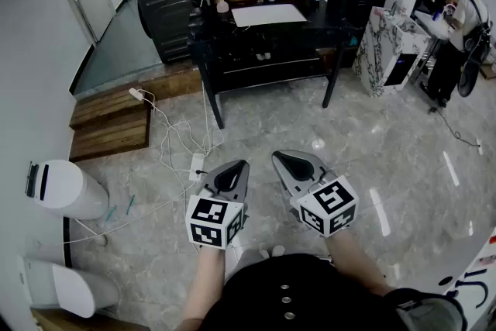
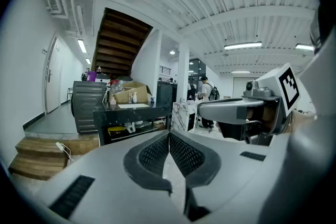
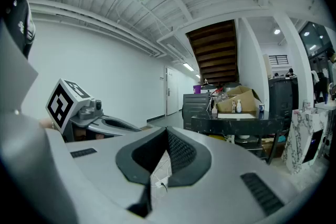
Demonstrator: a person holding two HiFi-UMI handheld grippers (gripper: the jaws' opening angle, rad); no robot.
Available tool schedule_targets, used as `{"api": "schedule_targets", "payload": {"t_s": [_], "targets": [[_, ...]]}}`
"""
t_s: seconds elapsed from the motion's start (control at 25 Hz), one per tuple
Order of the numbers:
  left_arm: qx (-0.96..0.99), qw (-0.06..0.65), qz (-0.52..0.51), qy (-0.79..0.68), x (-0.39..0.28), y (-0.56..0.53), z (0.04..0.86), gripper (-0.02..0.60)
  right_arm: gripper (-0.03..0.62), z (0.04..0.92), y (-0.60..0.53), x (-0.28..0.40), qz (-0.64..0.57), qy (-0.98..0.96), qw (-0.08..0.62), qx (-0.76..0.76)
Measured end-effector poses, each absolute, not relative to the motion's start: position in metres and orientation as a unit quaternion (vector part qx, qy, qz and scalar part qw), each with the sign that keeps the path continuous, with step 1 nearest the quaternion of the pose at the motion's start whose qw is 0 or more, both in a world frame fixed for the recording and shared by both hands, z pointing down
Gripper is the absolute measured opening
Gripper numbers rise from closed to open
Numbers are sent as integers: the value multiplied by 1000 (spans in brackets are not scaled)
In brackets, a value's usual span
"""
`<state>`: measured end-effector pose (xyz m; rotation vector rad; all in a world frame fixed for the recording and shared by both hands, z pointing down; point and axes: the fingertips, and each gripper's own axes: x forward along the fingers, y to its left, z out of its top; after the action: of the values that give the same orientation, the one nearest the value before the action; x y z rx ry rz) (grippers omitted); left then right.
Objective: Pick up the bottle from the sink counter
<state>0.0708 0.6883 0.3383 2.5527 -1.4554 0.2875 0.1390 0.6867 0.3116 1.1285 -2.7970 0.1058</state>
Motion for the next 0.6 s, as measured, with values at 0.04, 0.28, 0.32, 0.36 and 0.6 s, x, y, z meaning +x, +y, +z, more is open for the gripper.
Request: {"api": "schedule_targets", "payload": {"t_s": [0.04,0.28,0.32,0.36,0.6], "targets": [[861,97,98,-490,72,687,339,20,0,312,687,139,35,-925,63,372],[859,96,104,-493,72,681,341,20,0,322,683,139,43,-928,70,364],[859,95,105,-492,72,680,340,20,0,322,682,139,44,-928,71,363],[859,96,105,-492,74,680,339,20,0,322,682,139,45,-928,72,363],[865,94,94,-484,87,681,334,20,0,315,682,144,44,-930,59,360]]}}
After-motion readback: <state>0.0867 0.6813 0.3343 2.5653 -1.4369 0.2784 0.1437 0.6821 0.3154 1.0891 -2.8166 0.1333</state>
